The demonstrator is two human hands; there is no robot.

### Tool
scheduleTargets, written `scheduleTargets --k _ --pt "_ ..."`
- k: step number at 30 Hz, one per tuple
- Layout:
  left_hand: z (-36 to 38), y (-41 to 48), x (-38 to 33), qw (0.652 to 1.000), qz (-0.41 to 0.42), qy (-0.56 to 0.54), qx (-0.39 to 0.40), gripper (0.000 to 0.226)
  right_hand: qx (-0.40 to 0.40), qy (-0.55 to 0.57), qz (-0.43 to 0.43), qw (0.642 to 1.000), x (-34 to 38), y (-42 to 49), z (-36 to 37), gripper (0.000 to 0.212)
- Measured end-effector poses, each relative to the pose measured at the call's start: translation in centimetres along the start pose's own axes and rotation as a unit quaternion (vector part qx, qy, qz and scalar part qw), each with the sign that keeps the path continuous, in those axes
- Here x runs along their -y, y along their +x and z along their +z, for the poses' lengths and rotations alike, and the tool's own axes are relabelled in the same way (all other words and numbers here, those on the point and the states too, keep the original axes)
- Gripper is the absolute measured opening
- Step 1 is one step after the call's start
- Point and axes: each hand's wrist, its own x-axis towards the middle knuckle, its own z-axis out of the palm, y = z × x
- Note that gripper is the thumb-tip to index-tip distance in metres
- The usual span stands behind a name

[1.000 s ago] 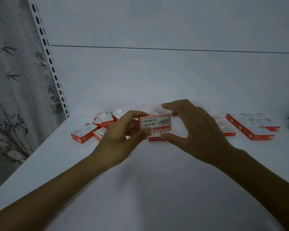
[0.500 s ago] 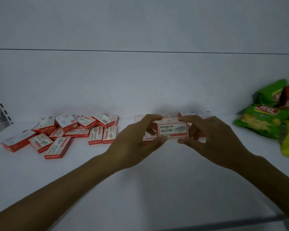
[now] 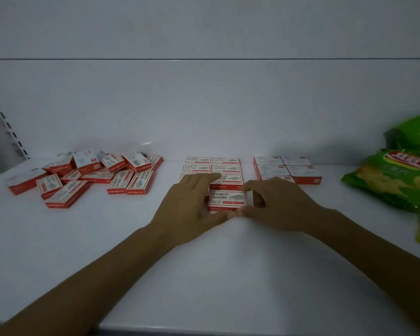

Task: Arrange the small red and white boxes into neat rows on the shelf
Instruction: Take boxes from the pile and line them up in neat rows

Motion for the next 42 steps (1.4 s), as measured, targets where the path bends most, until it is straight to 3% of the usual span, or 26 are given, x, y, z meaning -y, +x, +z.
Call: scheduleTargets --k 3,7,12,23,34,42 --pt "0.3 -0.3 0.4 1.0 0.007 0.004 0.002 0.082 -0.022 0.027 -0.001 0.999 -0.5 -0.4 0.5 0.056" --pt "0.5 -0.3 1.0 1.0 0.003 -0.015 -0.012 0.075 -0.123 -0.003 -0.085 0.989 -0.7 -1.4 0.8 0.051" --pt "0.6 -0.3 1.1 0.999 -0.002 -0.04 -0.022 0.069 -0.1 -0.029 -0.154 0.983 0.7 -2.1 2.1 0.051" --pt "0.7 -0.3 1.3 1.0 0.009 -0.018 -0.018 0.065 -0.116 -0.043 -0.123 0.985 0.6 -1.3 3.2 0.051" --pt "0.8 -0.2 1.3 1.0 0.008 -0.015 -0.018 0.064 -0.067 -0.007 -0.105 0.992 0.3 -0.7 3.9 0.057" --pt "0.7 -0.2 1.3 1.0 0.008 0.008 -0.026 0.064 -0.074 -0.016 -0.095 0.993 0.7 -1.1 3.6 0.056"
